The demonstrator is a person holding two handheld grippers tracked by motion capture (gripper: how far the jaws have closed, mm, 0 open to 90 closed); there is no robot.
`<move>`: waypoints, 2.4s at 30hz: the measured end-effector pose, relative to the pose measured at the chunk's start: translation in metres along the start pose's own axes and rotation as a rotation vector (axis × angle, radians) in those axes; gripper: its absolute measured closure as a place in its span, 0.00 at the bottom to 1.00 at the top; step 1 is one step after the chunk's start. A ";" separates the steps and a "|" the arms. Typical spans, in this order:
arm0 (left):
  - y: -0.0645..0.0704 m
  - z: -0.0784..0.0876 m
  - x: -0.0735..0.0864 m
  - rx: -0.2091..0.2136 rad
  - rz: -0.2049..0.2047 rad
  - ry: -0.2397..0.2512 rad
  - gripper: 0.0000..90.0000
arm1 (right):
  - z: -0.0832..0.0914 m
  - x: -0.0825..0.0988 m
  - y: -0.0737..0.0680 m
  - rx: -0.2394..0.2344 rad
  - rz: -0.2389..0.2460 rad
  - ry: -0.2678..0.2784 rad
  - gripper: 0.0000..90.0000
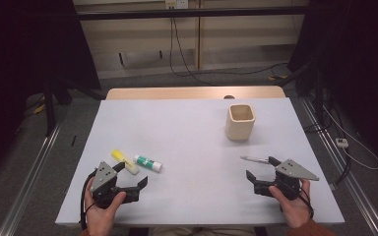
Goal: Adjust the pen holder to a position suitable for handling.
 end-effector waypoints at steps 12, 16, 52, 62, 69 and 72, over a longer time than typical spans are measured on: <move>-0.001 0.000 0.002 -0.005 0.003 -0.009 0.07 | -0.004 0.000 -0.001 0.015 0.005 -0.040 0.10; -0.001 0.000 0.002 -0.003 -0.002 -0.012 0.07 | -0.005 -0.003 -0.001 -0.006 0.023 -0.080 0.10; 0.001 0.002 0.003 0.010 -0.007 -0.019 0.07 | -0.072 -0.109 0.056 -0.140 0.062 -0.193 0.12; 0.001 0.000 0.003 0.014 -0.010 -0.028 0.07 | -0.117 -0.138 0.077 -0.185 0.078 -0.249 0.19; 0.000 0.001 0.004 0.015 -0.007 -0.032 0.07 | -0.146 -0.145 0.085 -0.214 0.123 -0.313 0.25; 0.000 0.001 0.004 0.016 -0.009 -0.033 0.07 | -0.157 -0.142 0.086 -0.219 0.139 -0.351 0.28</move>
Point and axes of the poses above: each handheld gripper's, and its own axes: z roughly backward along the jaws, x roughly out of its underside, y roughly to its right, the point moved 5 cm from there along -z, roughly forward along the jaws, and after that the axes turned 8 degrees about x, right-handed, at the moved point
